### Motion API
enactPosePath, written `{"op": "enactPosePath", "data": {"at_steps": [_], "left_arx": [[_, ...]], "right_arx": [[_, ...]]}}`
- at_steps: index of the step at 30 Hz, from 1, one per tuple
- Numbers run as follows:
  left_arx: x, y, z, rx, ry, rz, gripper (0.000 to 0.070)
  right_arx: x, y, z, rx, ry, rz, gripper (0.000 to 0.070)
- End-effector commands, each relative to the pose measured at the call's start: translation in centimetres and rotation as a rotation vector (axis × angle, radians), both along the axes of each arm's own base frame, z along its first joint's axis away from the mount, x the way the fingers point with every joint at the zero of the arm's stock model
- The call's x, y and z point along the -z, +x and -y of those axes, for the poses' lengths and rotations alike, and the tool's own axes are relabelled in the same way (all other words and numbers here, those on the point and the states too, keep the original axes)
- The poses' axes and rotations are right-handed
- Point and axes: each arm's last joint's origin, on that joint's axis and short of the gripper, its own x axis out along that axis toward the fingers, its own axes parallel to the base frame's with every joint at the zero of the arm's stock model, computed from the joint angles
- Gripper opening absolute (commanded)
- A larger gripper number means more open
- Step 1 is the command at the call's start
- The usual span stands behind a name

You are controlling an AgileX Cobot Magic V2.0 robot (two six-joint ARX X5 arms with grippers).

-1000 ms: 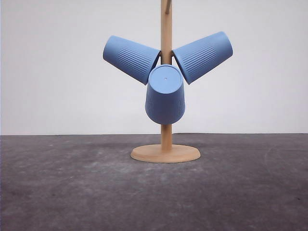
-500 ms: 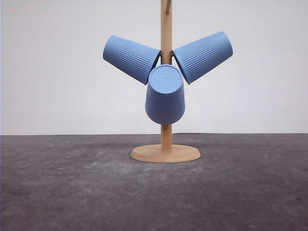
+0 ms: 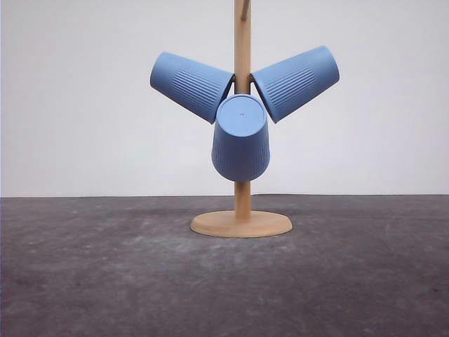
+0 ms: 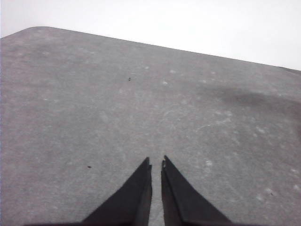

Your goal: Place three cups

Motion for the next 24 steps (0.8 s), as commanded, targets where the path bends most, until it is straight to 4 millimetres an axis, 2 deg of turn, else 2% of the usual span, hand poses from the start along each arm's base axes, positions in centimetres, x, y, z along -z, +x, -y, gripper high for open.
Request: {"op": "enactPosePath", "data": {"at_steps": [1, 24], "left_arx": [[0.50, 0.06, -0.01, -0.001, 0.002, -0.018, 0.0016], [0.50, 0.06, -0.01, -0.001, 0.002, -0.017, 0.0016]], "right_arx": [[0.00, 0.03, 0.02, 0.002, 0.000, 0.011, 0.0012], [0.00, 0.03, 0.02, 0.002, 0.000, 0.011, 0.0011]]}}
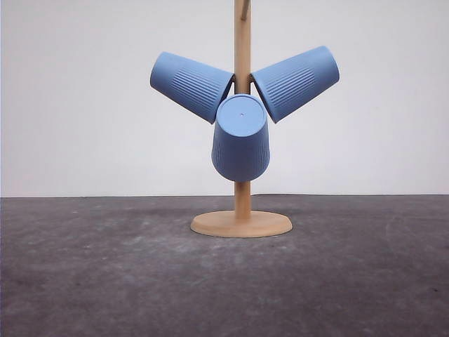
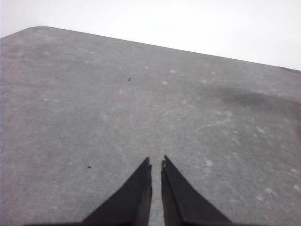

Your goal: Place three cups

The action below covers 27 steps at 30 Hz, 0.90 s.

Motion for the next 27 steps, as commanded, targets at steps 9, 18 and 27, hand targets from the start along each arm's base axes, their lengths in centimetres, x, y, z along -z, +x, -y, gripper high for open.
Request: {"op": "enactPosePath", "data": {"at_steps": [9, 18, 27], "left_arx": [[0.50, 0.06, -0.01, -0.001, 0.002, -0.017, 0.0015], [0.50, 0.06, -0.01, -0.001, 0.002, -0.017, 0.0016], [0.50, 0.06, -0.01, -0.001, 0.002, -0.017, 0.0016]], "right_arx": [[0.00, 0.03, 0.02, 0.002, 0.001, 0.011, 0.0011], [0.00, 0.03, 0.02, 0.002, 0.000, 0.011, 0.0012], [0.00, 0.03, 0.02, 0.002, 0.001, 0.011, 0.0012]]}}
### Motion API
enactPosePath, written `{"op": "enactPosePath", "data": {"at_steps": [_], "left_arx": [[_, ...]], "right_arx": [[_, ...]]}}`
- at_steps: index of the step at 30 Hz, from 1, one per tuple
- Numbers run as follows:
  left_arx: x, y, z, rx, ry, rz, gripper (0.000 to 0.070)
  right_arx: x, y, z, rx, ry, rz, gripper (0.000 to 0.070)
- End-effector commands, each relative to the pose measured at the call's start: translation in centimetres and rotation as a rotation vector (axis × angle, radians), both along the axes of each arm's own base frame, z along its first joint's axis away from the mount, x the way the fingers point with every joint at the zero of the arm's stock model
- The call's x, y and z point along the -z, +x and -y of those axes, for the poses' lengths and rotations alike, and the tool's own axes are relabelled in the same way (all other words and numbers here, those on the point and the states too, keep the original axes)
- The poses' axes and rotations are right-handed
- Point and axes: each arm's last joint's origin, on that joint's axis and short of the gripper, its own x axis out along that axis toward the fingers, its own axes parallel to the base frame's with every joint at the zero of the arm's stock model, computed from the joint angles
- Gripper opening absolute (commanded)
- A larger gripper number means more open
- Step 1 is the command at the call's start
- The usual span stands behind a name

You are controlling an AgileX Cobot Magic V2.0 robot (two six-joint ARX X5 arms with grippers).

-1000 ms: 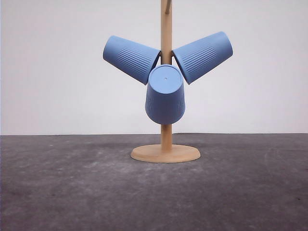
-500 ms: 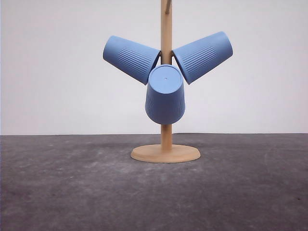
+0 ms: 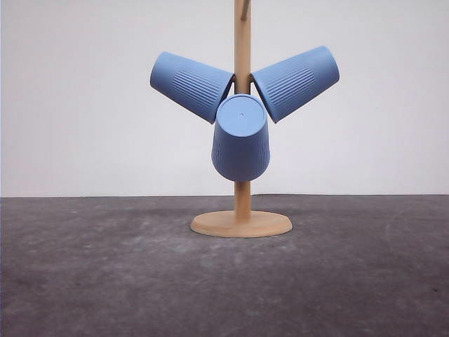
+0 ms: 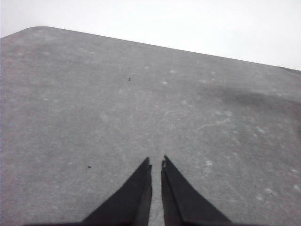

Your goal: Place three cups

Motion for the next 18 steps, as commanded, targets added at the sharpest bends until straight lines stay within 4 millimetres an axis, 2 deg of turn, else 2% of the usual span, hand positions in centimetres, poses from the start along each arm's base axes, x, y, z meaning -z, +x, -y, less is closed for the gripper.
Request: {"op": "enactPosePath", "data": {"at_steps": [1, 18], "left_arx": [[0.50, 0.06, -0.01, -0.001, 0.002, -0.017, 0.0016], [0.50, 0.06, -0.01, -0.001, 0.002, -0.017, 0.0015]], "right_arx": [[0.00, 0.03, 0.02, 0.002, 0.000, 0.011, 0.0011], [0.00, 0.03, 0.02, 0.002, 0.000, 0.011, 0.0011]]}}
